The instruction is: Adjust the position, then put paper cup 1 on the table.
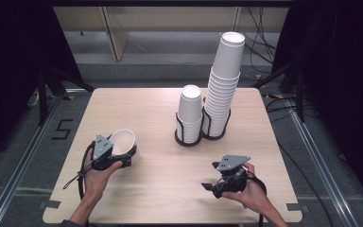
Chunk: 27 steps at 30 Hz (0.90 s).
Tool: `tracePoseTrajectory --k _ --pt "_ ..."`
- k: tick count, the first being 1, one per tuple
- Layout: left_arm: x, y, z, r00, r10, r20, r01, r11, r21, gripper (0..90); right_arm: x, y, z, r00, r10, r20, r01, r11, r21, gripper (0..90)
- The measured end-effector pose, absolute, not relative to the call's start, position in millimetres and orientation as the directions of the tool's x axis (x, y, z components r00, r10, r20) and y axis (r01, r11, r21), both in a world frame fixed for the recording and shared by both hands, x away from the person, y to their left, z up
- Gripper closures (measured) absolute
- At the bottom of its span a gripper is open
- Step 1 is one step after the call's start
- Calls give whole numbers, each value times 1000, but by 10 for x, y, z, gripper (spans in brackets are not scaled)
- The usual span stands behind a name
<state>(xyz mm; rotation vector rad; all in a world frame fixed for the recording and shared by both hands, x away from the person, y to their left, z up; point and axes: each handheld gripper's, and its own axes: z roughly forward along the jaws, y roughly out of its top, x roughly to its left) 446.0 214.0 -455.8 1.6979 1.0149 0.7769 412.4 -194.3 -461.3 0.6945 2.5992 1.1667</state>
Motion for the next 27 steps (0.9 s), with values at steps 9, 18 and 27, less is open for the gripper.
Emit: tracePoseTrajectory --k 9,18,27 --pt "4636 2142 -4578 433 900 43 282 -182 942 92 4100 -1960 -4652 -868 497 -4 333 587 738 179" --pt "4772 2175 -4558 413 910 32 294 -167 941 89 4094 -1945 -4671 -866 499 4 345 593 728 179" --pt "4996 2249 -4540 379 925 14 305 -139 942 87 4100 -1942 -4688 -869 494 6 345 598 724 179"
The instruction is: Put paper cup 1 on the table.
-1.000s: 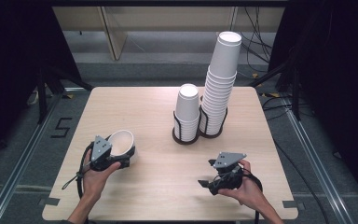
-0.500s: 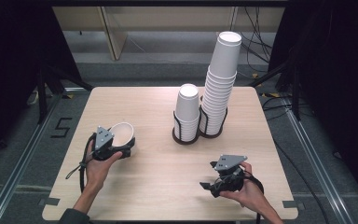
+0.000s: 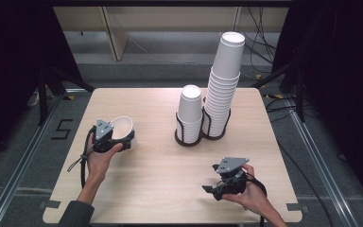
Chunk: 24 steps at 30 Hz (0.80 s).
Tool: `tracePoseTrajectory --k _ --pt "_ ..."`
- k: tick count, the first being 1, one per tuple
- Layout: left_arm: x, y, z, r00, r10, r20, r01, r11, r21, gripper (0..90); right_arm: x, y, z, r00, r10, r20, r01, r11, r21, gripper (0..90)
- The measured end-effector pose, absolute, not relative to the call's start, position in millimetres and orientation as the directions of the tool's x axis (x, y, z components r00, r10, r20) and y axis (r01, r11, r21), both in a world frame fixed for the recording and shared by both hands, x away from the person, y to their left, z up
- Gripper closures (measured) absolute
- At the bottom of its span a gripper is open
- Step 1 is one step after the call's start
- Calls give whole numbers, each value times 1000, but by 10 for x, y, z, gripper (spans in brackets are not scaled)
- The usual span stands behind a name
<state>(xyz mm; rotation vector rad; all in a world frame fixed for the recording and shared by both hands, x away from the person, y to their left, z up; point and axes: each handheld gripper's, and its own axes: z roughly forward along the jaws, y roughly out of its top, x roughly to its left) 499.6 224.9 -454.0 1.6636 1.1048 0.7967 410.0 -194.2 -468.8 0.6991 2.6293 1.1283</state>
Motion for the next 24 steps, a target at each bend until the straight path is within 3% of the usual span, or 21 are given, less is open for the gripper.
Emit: tracePoseTrajectory --k 24 --pt "5495 2114 -4644 328 944 38 343 -157 926 79 4112 -1931 -4738 -873 487 4 344 611 713 180"
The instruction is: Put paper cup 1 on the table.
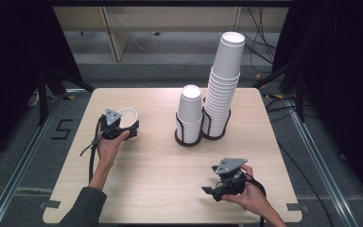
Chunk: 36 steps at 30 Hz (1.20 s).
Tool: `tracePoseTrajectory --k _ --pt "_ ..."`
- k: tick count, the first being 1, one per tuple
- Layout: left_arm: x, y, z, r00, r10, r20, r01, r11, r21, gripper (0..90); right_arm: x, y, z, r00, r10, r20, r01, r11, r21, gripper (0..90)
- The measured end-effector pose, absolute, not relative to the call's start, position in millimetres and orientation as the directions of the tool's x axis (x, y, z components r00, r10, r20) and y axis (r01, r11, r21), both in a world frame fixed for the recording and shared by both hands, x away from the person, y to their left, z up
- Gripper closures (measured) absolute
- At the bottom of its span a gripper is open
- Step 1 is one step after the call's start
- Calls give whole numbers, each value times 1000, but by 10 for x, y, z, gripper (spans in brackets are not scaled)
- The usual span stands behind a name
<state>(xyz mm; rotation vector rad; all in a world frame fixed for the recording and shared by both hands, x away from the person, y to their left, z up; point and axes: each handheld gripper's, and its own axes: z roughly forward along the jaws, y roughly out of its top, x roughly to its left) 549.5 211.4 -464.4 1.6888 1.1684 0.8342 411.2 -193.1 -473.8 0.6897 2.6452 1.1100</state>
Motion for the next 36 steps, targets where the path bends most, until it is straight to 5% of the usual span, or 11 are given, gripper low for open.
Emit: tracePoseTrajectory --k 23,36 --pt "5600 2070 -4863 332 940 76 363 -202 910 85 4089 -1944 -4756 -871 491 18 358 610 707 181" --pt "5537 2133 -4980 356 934 25 350 -158 923 124 4089 -1951 -4757 -876 483 1 343 620 705 178"
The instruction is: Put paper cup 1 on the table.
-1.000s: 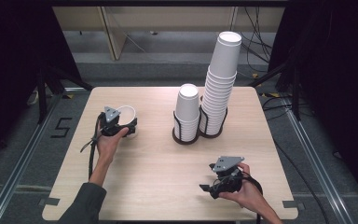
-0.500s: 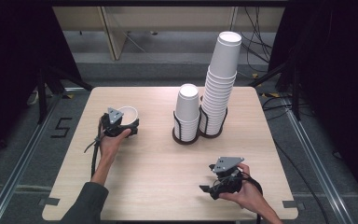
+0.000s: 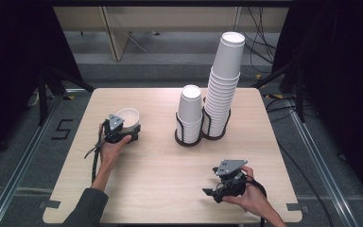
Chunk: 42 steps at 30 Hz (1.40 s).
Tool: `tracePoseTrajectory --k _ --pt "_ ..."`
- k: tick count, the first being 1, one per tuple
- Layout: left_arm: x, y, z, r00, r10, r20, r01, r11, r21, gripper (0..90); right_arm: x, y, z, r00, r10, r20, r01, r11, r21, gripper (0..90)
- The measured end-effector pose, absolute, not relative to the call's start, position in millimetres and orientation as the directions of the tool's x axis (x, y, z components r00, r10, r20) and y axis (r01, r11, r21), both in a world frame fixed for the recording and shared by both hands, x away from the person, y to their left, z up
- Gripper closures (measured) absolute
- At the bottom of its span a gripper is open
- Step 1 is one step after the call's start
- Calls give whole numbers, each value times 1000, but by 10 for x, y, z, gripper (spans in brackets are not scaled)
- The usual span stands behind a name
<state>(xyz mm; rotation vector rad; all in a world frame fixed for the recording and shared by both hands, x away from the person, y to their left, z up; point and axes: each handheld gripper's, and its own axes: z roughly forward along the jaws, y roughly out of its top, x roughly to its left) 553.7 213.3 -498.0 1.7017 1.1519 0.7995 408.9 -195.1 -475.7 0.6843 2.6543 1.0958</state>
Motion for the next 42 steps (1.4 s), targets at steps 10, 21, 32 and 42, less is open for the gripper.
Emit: tracePoseTrajectory --k 10,21,32,42 --pt "5479 2171 -5065 360 932 35 375 -179 910 143 4073 -1945 -4766 -871 491 17 362 619 697 178" --pt "5350 2233 -5081 368 929 37 401 -194 895 144 4069 -1947 -4771 -869 494 19 368 620 693 178" --pt "5059 2297 -4949 356 934 10 399 -162 903 145 4071 -1953 -4759 -870 493 16 361 616 700 178" --pt "4611 2194 -4770 428 904 -26 382 -154 911 146 4084 -1981 -4743 -861 509 13 363 596 716 178"
